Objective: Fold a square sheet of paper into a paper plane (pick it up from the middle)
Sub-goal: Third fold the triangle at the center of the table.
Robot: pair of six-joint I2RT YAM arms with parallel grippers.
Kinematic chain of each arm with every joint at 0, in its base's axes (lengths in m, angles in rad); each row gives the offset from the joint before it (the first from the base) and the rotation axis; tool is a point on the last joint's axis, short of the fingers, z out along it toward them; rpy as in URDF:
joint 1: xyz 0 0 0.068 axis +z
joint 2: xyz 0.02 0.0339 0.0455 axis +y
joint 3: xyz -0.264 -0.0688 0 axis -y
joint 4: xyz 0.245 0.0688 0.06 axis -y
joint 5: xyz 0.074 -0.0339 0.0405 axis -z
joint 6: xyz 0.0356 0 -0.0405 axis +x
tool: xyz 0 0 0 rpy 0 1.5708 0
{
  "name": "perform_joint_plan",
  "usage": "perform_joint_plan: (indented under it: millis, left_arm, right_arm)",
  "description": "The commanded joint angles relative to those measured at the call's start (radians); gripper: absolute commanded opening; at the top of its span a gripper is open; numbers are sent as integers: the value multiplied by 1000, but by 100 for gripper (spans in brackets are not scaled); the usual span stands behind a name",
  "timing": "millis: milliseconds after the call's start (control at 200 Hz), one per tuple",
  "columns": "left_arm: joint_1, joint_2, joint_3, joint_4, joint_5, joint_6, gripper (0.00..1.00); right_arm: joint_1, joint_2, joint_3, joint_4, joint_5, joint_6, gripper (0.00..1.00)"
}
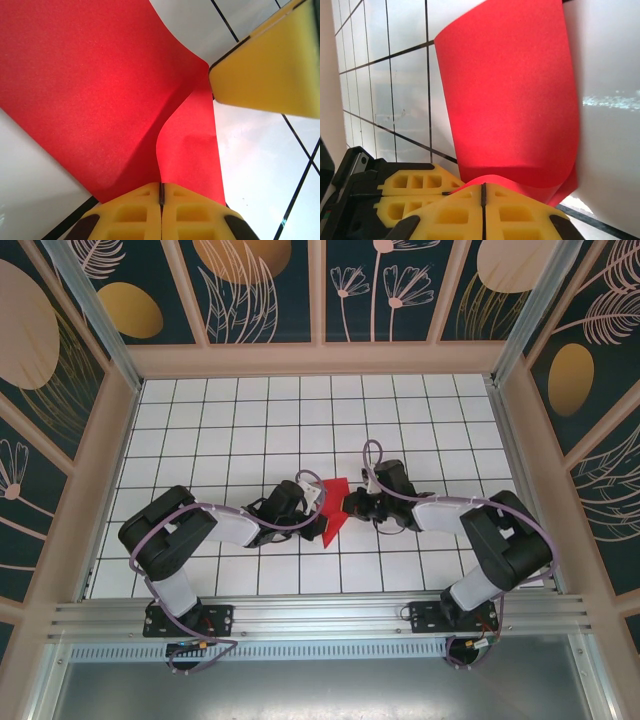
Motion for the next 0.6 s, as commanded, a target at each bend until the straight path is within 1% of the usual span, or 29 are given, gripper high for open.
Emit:
perform_joint_plan:
  millis: [0, 90, 150, 175, 265, 455, 595]
  left_arm:
    - [8, 25, -11, -81, -21, 17, 6]
    - [8, 26, -13, -83, -21, 17, 5]
    - [8, 26, -14, -83, -21, 19, 5]
    - [8, 27, -16, -83, -21, 19, 5]
    - [8, 31, -15, -86, -20, 21, 5]
    - [9, 26, -17, -87, -20, 22, 5]
    - [8, 26, -18, -85, -20, 22, 5]
  right_arm:
    - [-3, 42, -17, 35, -8, 4, 8]
    - [-2, 75, -5, -33, 85, -4, 8]
    - [-3, 96, -7, -45, 101, -4, 8]
    - [-31, 102, -11, -40, 96, -1, 7]
    - [-34, 96, -25, -3, 49, 8, 7]
    - [-54, 4, -13, 22, -3, 25, 8]
    - [-80, 33, -12, 45, -32, 23, 8]
